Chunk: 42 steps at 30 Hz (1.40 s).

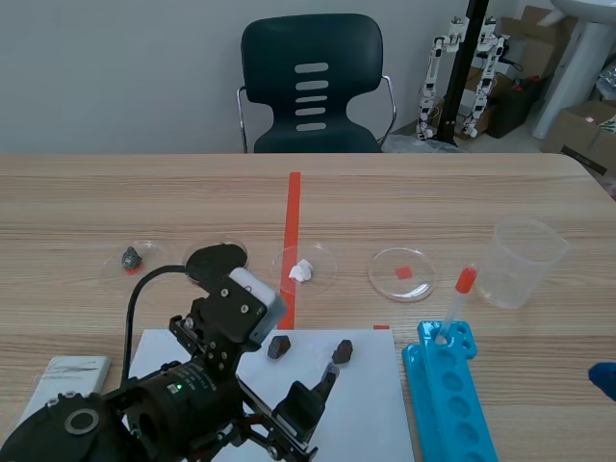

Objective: Return to the home posture

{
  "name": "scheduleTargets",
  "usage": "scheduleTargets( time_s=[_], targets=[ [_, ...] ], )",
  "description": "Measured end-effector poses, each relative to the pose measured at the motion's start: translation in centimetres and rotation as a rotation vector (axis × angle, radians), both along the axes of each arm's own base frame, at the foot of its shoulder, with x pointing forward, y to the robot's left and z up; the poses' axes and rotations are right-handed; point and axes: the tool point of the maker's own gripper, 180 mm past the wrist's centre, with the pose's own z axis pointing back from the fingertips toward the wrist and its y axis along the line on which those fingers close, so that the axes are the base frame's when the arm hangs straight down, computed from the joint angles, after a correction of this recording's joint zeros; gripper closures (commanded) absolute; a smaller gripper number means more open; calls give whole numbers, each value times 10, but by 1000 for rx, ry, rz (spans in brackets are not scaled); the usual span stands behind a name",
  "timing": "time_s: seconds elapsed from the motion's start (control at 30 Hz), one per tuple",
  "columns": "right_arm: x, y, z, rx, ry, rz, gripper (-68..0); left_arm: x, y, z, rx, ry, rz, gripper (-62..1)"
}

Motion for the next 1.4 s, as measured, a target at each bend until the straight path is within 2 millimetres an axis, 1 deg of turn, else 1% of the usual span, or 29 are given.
scheduleTargets(
  time_s=[0.23, 0.47, 0.57, 0.63, 0.87, 0.93, 1.07, 1.4],
  targets=[
    [0, 0, 0, 0, 0, 0, -679, 5, 38, 33, -1, -68, 47, -542],
    [0, 0, 0, 0, 0, 0, -679, -6, 81, 57, 23, -110, 88, -542],
    [0, 0, 0, 0, 0, 0, -679, -13, 92, 71, 41, -132, 97, -542],
    [0, 0, 0, 0, 0, 0, -679, -20, 92, 80, 51, -146, 81, -542],
    [0, 0, 0, -1, 0, 0, -679, -49, 71, 119, 21, -207, -4, -542],
    [0, 0, 0, -1, 0, 0, -679, -56, 67, 125, 13, -213, -18, -542],
    [0, 0, 0, -1, 0, 0, -679, -66, 64, 126, 2, -198, -25, -542],
    [0, 0, 0, 0, 0, 1, -679, -65, 64, 125, 7, -194, -24, -542]
  ],
)
